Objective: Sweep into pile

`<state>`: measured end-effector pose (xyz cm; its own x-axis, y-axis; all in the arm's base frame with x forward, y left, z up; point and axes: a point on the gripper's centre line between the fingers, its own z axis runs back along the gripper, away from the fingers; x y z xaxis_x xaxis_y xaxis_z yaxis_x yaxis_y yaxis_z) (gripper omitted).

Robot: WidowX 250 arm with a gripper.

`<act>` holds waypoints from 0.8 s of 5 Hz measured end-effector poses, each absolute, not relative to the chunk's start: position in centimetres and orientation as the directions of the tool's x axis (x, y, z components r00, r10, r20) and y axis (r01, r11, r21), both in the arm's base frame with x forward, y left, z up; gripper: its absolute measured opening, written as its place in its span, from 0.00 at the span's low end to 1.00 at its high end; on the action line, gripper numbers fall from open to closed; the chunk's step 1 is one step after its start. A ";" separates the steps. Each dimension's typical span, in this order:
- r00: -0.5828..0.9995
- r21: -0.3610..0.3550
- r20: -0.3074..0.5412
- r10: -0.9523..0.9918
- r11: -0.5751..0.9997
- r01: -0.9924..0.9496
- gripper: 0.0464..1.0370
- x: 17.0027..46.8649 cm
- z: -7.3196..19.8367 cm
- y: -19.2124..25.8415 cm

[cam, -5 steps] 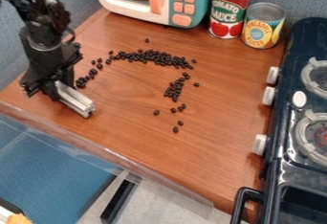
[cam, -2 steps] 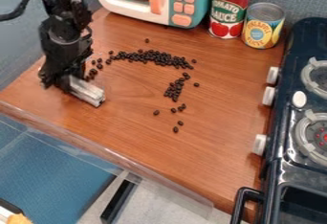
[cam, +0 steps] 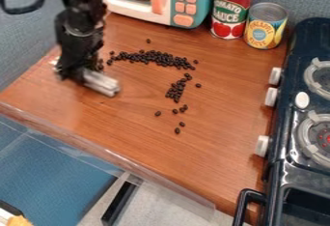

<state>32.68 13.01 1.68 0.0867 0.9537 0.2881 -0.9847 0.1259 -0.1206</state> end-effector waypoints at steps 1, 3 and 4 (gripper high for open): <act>0.099 -0.132 0.286 0.953 0.141 -0.981 0.32 33.9 1.7 11.4; 0.074 -0.139 0.281 0.957 0.116 -0.983 0.32 36.2 1.6 8.7; 0.041 -0.140 0.281 0.959 0.084 -0.987 0.32 37.3 1.6 8.2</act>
<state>37.27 8.21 1.60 0.0414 0.9589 0.2807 -0.9866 0.0837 -0.1402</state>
